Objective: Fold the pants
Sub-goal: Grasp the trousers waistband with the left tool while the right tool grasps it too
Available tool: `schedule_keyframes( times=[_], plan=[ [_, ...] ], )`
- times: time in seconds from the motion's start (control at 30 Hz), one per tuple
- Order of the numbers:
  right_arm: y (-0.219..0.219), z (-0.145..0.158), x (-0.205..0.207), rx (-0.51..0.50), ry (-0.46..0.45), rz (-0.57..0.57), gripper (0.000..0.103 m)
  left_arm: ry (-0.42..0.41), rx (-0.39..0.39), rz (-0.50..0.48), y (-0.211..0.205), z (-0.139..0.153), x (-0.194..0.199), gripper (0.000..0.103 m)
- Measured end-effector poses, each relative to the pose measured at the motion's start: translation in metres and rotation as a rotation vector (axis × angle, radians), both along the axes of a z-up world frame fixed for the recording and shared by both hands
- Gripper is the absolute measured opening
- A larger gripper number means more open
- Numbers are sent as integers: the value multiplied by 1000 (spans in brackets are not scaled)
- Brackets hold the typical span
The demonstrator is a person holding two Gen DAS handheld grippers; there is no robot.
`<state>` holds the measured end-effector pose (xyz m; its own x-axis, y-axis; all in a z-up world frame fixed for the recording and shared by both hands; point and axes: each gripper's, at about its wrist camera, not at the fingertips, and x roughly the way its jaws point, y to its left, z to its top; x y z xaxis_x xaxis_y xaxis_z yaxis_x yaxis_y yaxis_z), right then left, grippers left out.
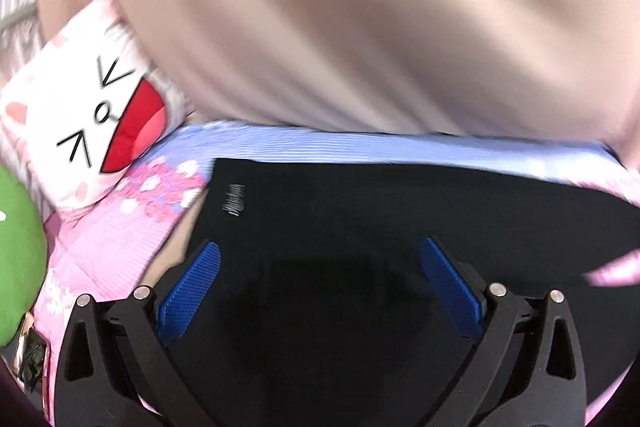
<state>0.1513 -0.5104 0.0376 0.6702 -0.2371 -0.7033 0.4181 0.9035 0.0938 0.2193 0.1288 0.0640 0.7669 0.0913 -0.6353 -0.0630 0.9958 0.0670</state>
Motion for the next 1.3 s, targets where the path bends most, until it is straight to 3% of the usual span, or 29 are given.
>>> schedule_keyframes(
  times=[0.17, 0.37, 0.5, 0.67, 0.8, 0.93, 1.0, 1.03, 1.1, 1.13, 1.17, 1.23, 1.3],
  plan=[
    [-31, -22, 41, -9, 61, -14, 94, 60, -28, 94, 52, -14, 73, 98],
    [-47, -42, 69, -29, 122, -19, 89, 126, -16, 149, 94, -38, 129, 98],
    [-55, -58, 85, 1, 181, 7, 76, 204, -45, 157, 119, -54, 163, 98],
    [-55, -60, 82, 4, 142, 21, 62, 237, -56, 173, 143, -61, 186, 98],
    [-52, -61, 74, -21, 124, 19, 46, 281, -151, 166, 156, -68, 203, 98],
    [-48, -62, 65, -29, 116, 13, 45, 292, -150, 98, 146, -72, 214, 98],
    [-47, -63, 65, -32, 117, 12, 45, 305, -165, 56, 142, -75, 220, 84],
    [-49, -65, 66, -33, 116, 13, 45, 323, -175, 44, 141, -78, 223, 67],
    [-50, -63, 62, -41, 118, 16, 45, 344, -174, 52, 139, -80, 227, 48],
    [-50, -63, 60, -41, 115, 17, 42, 352, -154, 75, 142, -81, 229, 26],
    [-48, -64, 60, -43, 110, 18, 38, 357, -142, 95, 145, -82, 230, 23],
    [-47, -62, 59, -51, 99, 14, 9, 348, -192, 107, 156, -79, 229, 23],
    [-49, -59, 57, -39, 86, 2, 9, 315, -208, 112, 161, -71, 223, 23]
  ],
)
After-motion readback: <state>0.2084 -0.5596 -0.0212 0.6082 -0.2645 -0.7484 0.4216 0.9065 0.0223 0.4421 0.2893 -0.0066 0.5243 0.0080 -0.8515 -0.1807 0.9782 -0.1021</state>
